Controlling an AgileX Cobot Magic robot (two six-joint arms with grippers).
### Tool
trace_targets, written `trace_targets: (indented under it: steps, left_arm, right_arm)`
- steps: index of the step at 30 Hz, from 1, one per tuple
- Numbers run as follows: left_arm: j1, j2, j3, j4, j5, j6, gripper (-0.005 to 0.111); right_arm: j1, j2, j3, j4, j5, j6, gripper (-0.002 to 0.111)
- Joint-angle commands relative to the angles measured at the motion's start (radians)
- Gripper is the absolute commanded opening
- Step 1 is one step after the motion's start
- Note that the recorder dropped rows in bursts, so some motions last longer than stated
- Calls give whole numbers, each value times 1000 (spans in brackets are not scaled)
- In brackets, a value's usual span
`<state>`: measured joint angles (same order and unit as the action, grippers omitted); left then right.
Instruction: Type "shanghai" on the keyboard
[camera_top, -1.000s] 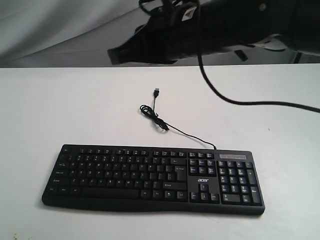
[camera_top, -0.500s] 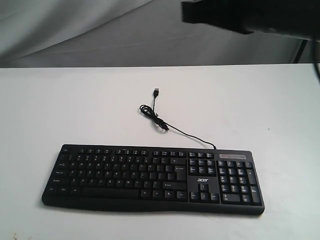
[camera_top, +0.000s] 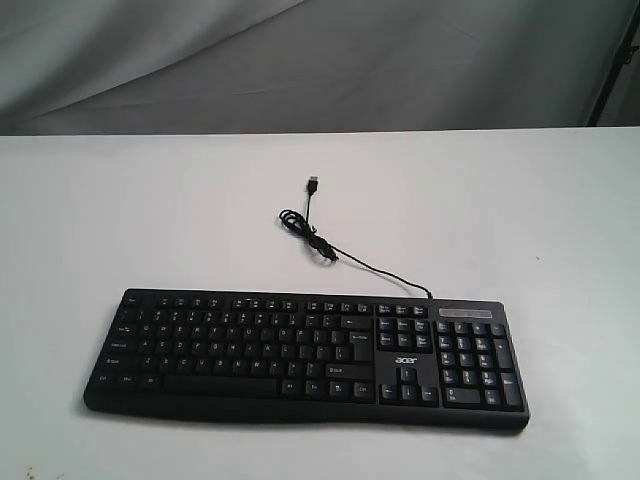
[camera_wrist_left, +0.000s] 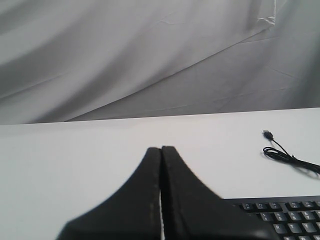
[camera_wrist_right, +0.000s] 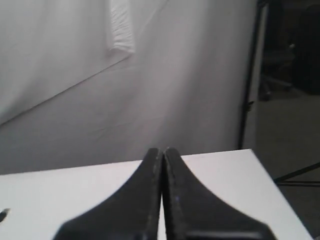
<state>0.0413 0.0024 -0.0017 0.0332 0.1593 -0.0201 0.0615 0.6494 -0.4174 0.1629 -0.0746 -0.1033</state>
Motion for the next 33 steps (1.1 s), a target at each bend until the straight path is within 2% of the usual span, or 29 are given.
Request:
trace_targets:
  steps: [1, 7, 16, 19, 24, 33]
  left_arm:
    - [-6, -2, 2, 0, -6, -3, 0]
    - [-6, -2, 2, 0, -6, -3, 0]
    - [-6, -2, 2, 0, -6, -3, 0]
    - [-6, -2, 2, 0, -6, -3, 0]
    - [-6, -2, 2, 0, -6, -3, 0]
    - [-6, -2, 2, 0, -6, -3, 0]
  right_arm:
    - [-111, -199, 159, -23, -34, -4, 0]
    - [-155, -354, 282, -23, 6, 24, 0]
    - [-188, -586, 344, -26, 299, 34, 0]
    - [-203, -649, 411, -26, 300, 30, 0]
    - [-203, -649, 417, -74, 410, 30, 0]
    - [-201, -649, 417, -74, 411, 32, 0]
